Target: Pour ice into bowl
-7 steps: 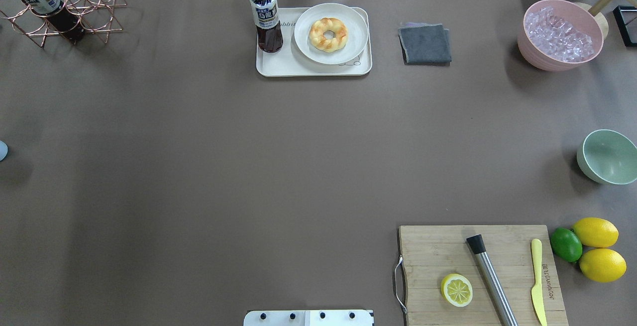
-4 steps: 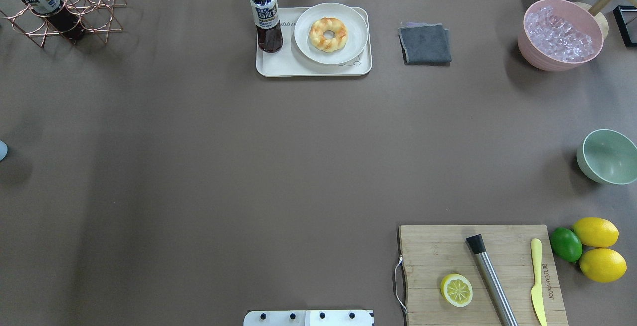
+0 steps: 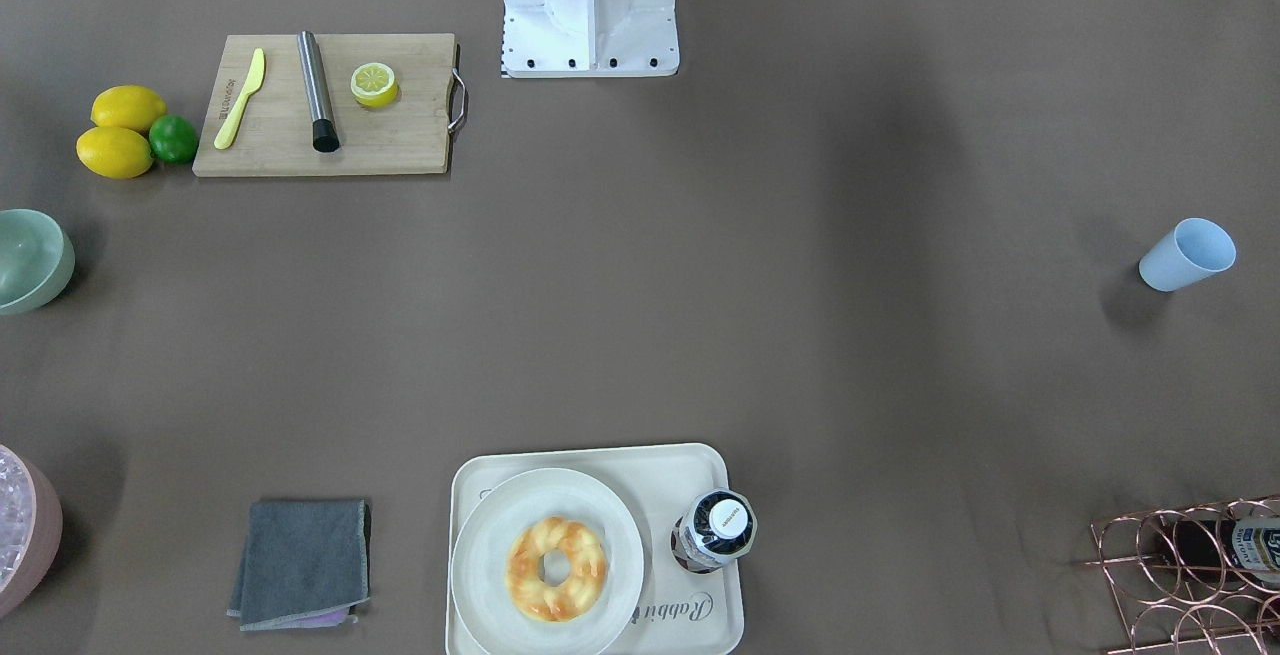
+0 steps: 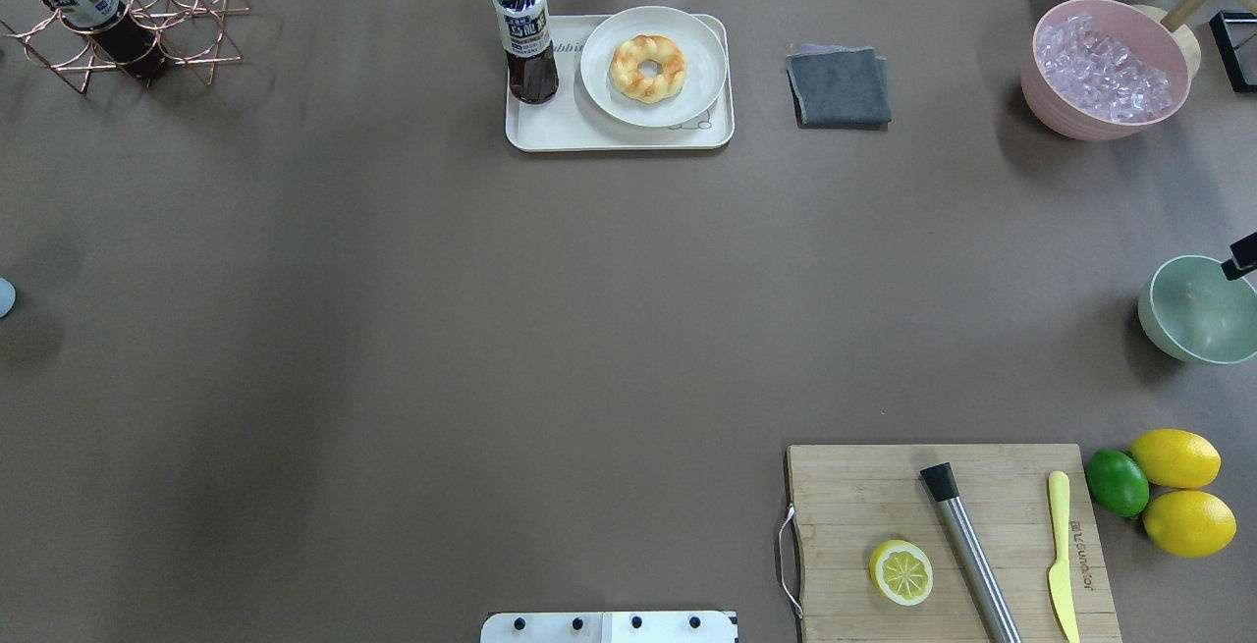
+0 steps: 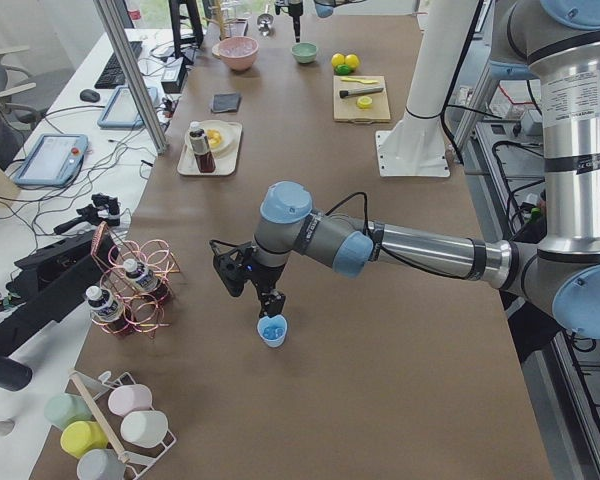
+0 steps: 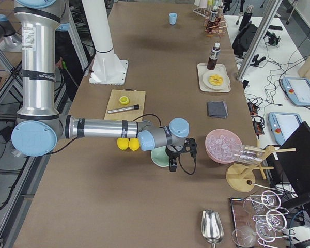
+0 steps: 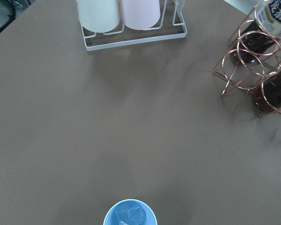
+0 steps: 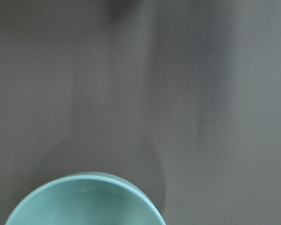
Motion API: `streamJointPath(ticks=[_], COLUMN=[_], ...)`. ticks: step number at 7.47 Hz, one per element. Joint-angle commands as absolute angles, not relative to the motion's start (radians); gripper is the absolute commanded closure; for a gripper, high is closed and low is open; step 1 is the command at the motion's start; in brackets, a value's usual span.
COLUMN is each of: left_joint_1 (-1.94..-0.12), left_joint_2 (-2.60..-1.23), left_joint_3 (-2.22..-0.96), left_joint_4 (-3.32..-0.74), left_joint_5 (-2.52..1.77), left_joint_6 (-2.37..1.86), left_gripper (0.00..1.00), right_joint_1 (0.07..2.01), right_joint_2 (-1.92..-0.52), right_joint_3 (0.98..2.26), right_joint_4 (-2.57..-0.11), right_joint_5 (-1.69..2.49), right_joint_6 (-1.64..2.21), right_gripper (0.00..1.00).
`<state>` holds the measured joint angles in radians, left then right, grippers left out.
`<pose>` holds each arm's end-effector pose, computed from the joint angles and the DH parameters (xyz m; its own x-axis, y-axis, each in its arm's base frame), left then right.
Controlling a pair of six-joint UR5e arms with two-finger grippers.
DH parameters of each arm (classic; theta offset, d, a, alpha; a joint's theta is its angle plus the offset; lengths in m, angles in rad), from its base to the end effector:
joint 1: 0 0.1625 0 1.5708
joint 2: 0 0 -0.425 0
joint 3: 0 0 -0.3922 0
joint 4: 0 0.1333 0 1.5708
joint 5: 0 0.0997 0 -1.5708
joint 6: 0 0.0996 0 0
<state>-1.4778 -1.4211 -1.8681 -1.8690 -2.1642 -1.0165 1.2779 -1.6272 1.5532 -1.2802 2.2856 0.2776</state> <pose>-0.0355 -0.4554 0.5566 0.4939 -0.5970 -0.6322 0.6387 0.7424 -0.2020 -0.0737 -0.4799 0.6679 0.7335 -0.0832 0.6745 0.0842 0.9960 0.0312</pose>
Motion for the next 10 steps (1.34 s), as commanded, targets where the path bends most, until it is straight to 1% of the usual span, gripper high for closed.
streamJointPath(ticks=[1, 2, 3, 4, 5, 6, 7, 8, 9, 10], left_joint_1=[-1.311, -1.257, -1.214, -1.171, -1.12, -1.091, -1.065, -1.021, -0.988, -0.977], left_joint_2=[-1.416, -1.416, -1.416, -1.416, -1.417, -1.425, -1.424, -1.43, -1.468, -1.523], left_joint_3=[-1.896, -1.902, -1.902, -1.902, -1.902, -1.905, -1.911, -1.907, -1.905, -1.901], left_joint_4=[-1.873, -1.864, -1.849, -1.803, -1.734, -1.661, -1.623, -1.593, -1.525, -1.438], left_joint_5=[-1.946, -1.883, -1.82, -1.752, -1.682, -1.634, -1.596, -1.56, -1.528, -1.522], left_joint_6=[-1.344, -1.441, -1.541, -1.616, -1.69, -1.739, -1.771, -1.823, -1.869, -1.888], left_gripper=[0.02, 0.03, 0.03, 0.03, 0.03, 0.03, 0.03, 0.03, 0.03, 0.03], right_joint_1=[1.256, 1.255, 1.255, 1.253, 1.249, 1.243, 1.241, 1.238, 1.233, 1.23], right_joint_2=[-1.623, -1.624, -1.631, -1.631, -1.631, -1.631, -1.631, -1.632, -1.631, -1.632], right_joint_3=[1.508, 1.508, 1.508, 1.506, 1.502, 1.502, 1.505, 1.505, 1.508, 1.511], right_joint_4=[-1.217, -1.212, -1.212, -1.212, -1.21, -1.21, -1.21, -1.21, -1.21, -1.21], right_joint_5=[2.266, 2.261, 2.261, 2.263, 2.264, 2.264, 2.264, 2.264, 2.266, 2.267], right_joint_6=[0.301, 0.302, 0.302, 0.302, 0.304, 0.304, 0.305, 0.319, 0.33, 0.33], right_gripper=[0.1, 0.11, 0.2, 0.24, 0.25, 0.39, 0.56, 0.69, 0.78, 0.91])
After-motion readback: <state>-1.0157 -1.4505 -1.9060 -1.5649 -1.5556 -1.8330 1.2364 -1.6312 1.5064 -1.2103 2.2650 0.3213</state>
